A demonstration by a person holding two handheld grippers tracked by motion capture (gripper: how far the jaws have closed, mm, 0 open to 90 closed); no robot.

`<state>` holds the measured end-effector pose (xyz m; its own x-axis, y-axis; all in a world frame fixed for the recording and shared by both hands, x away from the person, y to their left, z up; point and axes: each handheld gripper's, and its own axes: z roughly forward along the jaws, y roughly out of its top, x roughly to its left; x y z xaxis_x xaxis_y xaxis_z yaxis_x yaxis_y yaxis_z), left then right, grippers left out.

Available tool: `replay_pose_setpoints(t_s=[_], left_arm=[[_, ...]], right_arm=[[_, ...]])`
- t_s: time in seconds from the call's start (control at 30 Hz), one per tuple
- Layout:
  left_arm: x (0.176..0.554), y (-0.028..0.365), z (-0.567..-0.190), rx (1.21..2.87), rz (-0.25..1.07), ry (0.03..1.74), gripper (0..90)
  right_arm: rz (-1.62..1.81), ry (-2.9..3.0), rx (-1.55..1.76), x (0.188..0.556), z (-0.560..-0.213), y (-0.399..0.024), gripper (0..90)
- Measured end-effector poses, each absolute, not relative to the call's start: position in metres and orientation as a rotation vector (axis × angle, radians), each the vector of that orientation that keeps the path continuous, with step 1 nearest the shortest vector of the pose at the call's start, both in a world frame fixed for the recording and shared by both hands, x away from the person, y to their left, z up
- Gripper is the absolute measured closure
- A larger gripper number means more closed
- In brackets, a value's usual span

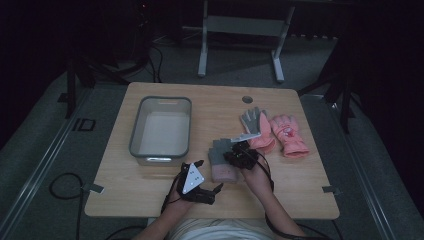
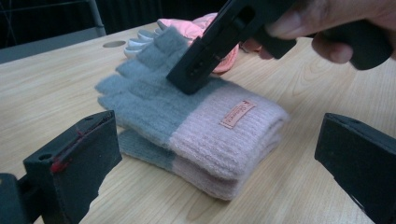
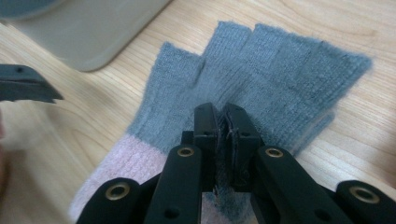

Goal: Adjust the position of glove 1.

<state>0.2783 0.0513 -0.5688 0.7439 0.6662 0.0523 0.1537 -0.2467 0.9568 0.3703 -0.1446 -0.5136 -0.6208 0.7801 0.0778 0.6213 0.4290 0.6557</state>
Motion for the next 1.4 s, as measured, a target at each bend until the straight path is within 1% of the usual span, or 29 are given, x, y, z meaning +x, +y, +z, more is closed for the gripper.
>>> replay_pose_setpoints(t_s=[0.13, 0.27, 0.47, 0.53, 0.63, 0.77, 0.83, 0.87, 0.9, 0.97, 1.07, 1.13, 1.2, 1.27, 1.4], left_arm=[[0.28, 0.052, -0.569, 1.798, 0.533, 0.642, 0.0], [0.28, 0.051, -0.568, 1.817, 0.533, 0.646, 0.0], [0.277, 0.047, -0.569, 1.833, 0.583, 0.643, 0.0], [0.277, 0.046, -0.568, 1.835, 0.578, 0.635, 0.0], [0.277, 0.043, -0.568, 1.842, 0.581, 0.608, 0.0], [0.277, 0.042, -0.566, 1.871, 0.541, 0.547, 0.0], [0.277, 0.043, -0.565, 1.87, 0.534, 0.533, 0.5], [0.277, 0.043, -0.565, 1.87, 0.534, 0.533, 0.5], [0.277, 0.044, -0.558, 1.894, 0.565, 0.545, 5.1], [0.279, 0.044, -0.552, 1.912, 0.483, 0.59, 5.9], [0.281, 0.041, -0.551, 1.968, 0.483, 0.633, 7.9], [0.281, 0.038, -0.55, 2.0, 0.508, 0.592, 8.9], [0.285, 0.036, -0.55, 2.016, 0.48, 0.57, 11.4], [0.289, 0.033, -0.552, 2.049, 0.507, 0.553, 13.6], [0.294, 0.026, -0.556, 2.113, 0.493, 0.475, 14.1]], right_arm=[[0.946, 2.463, 1.245, 0.375, -0.524, -0.144, 83.5], [0.936, 2.492, 1.255, 0.378, -0.535, -0.143, 79.7], [0.956, 2.535, 1.22, 0.378, -0.537, -0.144, 79.5], [0.971, 2.564, 1.192, 0.377, -0.537, -0.143, 79.2], [0.975, 2.568, 1.165, 0.375, -0.538, -0.141, 74.5], [1.031, 2.549, 1.179, 0.377, -0.529, -0.149, 61.9], [1.049, 2.532, 1.186, 0.378, -0.524, -0.152, 60.2], [1.063, 2.513, 1.19, 0.379, -0.519, -0.156, 57.8], [1.085, 2.484, 1.188, 0.383, -0.509, -0.163, 55.9], [1.092, 2.461, 1.202, 0.388, -0.502, -0.168, 55.4], [1.102, 2.45, 1.236, 0.395, -0.5, -0.172, 56.2], [1.103, 2.446, 1.279, 0.401, -0.503, -0.174, 57.2], [1.089, 2.449, 1.335, 0.408, -0.508, -0.174, 57.8], [1.081, 2.449, 1.379, 0.412, -0.513, -0.174, 57.8], [1.033, 2.439, 1.446, 0.421, -0.523, -0.174, 57.1]])
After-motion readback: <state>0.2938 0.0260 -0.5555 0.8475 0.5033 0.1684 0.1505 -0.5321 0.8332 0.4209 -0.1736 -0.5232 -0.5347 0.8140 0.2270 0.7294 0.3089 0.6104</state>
